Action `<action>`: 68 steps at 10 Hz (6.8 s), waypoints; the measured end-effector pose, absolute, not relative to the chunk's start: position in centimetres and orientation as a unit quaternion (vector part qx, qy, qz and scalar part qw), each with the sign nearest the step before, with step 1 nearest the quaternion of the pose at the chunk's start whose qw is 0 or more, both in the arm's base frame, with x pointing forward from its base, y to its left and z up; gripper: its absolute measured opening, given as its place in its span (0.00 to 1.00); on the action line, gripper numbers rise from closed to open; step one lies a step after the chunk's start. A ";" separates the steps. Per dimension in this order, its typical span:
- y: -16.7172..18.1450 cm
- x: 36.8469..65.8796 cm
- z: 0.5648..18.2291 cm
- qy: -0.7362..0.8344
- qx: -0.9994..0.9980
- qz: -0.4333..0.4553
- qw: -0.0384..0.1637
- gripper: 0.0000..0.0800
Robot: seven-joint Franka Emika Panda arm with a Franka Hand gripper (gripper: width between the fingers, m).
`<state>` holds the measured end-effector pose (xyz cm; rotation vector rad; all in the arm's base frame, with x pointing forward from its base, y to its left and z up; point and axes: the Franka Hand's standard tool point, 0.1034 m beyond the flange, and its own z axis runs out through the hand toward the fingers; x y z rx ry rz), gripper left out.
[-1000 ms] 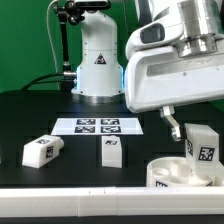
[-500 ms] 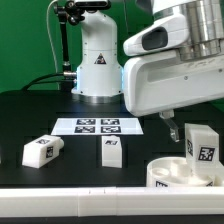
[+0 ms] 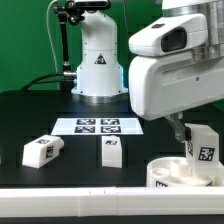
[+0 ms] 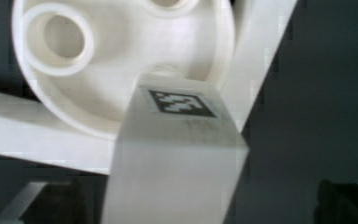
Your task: Assemble stool
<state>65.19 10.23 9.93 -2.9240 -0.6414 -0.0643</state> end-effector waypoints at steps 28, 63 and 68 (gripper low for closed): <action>9.3 65.1 8.6 -0.608 -0.794 -0.015 -0.009 0.45; 9.2 61.7 7.1 -0.024 -0.998 -0.048 0.037 0.42; 9.5 61.9 7.0 0.130 -0.988 -0.045 0.067 0.42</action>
Offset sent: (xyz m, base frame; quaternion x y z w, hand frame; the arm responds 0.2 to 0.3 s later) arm 0.0000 0.0000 0.0000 0.0000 0.0000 -0.1938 0.9810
